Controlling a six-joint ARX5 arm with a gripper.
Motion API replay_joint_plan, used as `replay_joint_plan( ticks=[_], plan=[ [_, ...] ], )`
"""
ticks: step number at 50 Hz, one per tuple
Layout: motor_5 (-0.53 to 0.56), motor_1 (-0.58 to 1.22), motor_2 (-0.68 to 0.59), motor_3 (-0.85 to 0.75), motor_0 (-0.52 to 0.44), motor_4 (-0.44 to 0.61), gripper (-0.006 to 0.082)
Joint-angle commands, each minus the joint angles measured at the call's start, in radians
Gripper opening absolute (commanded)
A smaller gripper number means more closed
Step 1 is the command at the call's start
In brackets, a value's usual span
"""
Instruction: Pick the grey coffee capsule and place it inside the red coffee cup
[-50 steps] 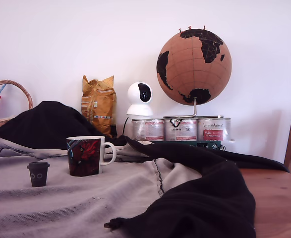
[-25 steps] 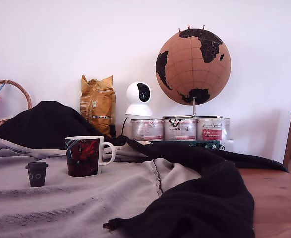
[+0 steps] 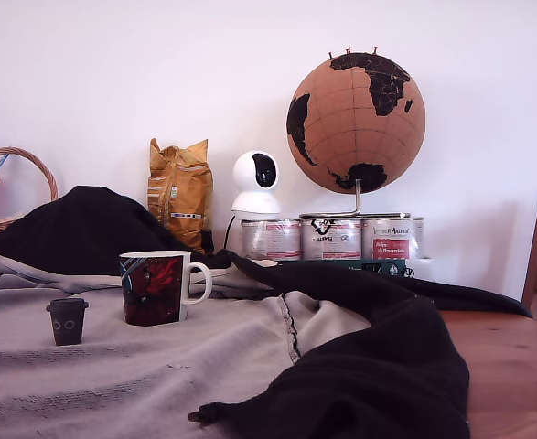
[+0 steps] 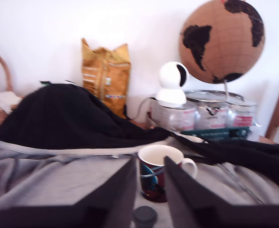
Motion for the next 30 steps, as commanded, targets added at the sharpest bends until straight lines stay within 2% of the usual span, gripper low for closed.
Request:
replay_joint_plan(
  ticks=[1, 11, 30],
  plan=[
    [0.005, 0.057, -0.032, 0.026, -0.011, -0.005, 0.0599],
    [0.024, 0.285, -0.032, 0.156, -0.028, -0.022, 0.0598],
    [0.06, 0.829, -0.032, 0.61, -0.033, -0.018, 0.0596]
  ],
)
